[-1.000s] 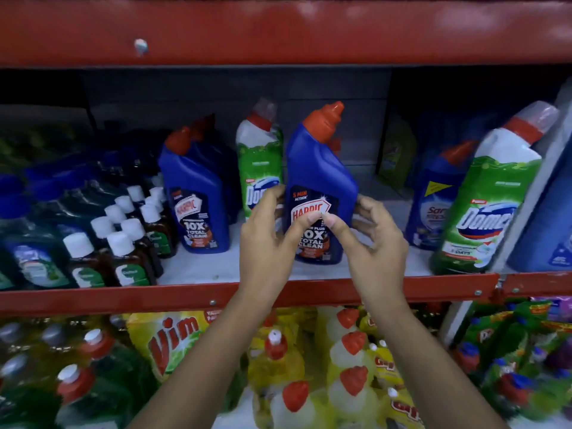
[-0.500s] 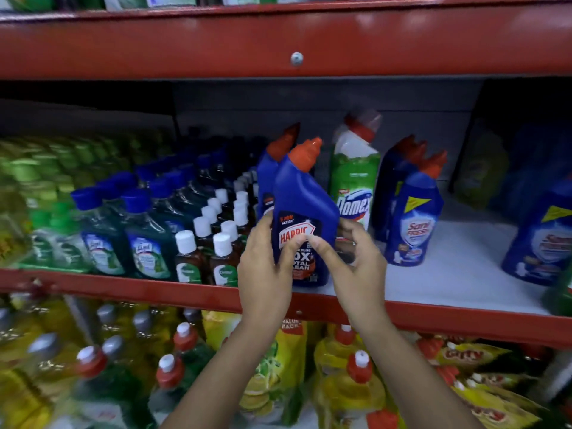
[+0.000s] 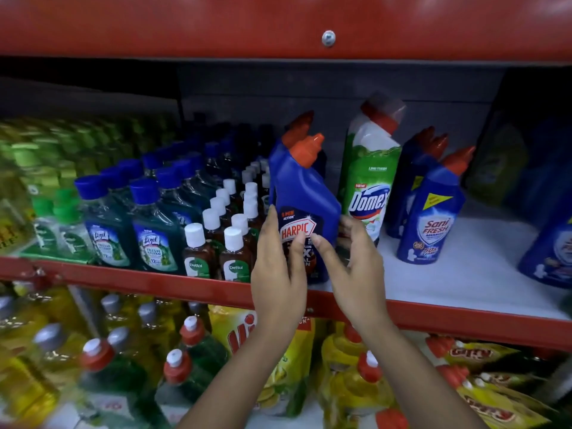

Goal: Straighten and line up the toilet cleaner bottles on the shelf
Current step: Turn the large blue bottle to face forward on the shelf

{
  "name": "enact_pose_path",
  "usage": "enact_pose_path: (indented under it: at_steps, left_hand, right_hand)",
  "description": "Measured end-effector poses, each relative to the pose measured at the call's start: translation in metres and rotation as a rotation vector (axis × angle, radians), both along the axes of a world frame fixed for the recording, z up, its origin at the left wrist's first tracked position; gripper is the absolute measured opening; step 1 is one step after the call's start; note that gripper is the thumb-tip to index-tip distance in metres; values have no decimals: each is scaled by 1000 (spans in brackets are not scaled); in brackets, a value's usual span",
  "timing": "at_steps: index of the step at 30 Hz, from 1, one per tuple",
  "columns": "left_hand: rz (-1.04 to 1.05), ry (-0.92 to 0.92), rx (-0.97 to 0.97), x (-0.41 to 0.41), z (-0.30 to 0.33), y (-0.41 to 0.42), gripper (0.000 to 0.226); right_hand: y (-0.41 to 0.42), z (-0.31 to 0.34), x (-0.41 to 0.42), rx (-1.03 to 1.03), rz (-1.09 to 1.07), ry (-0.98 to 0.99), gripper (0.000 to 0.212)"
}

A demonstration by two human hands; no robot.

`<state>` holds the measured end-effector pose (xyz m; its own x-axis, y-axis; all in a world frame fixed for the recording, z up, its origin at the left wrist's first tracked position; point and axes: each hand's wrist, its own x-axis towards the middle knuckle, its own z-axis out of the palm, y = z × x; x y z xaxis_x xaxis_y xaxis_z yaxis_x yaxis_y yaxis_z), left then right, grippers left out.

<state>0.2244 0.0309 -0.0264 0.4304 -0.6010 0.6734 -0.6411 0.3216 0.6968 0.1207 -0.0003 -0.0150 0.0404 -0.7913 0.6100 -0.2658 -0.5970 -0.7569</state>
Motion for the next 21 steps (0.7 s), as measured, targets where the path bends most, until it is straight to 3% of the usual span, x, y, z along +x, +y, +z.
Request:
enact_pose_path:
  at_steps: [4,10,16,21]
  left_hand:
    - [-109,-36,-30,-11,-2,6,61]
    - [23,-436,-2,-49,-8,5,63]
    - [3,-644,-14,-109,-11,-7,61]
    - [-114,-671,-14,-172,-4,-15,60]
  right_hand:
    - [4,-6,-14,-115,-123,257,56]
    - [8,-9,-74,-415,-469,609,66]
    - [6,-14,-157,-447,-683,734,68]
    - [12,-17,-221,-427,-792,738,66]
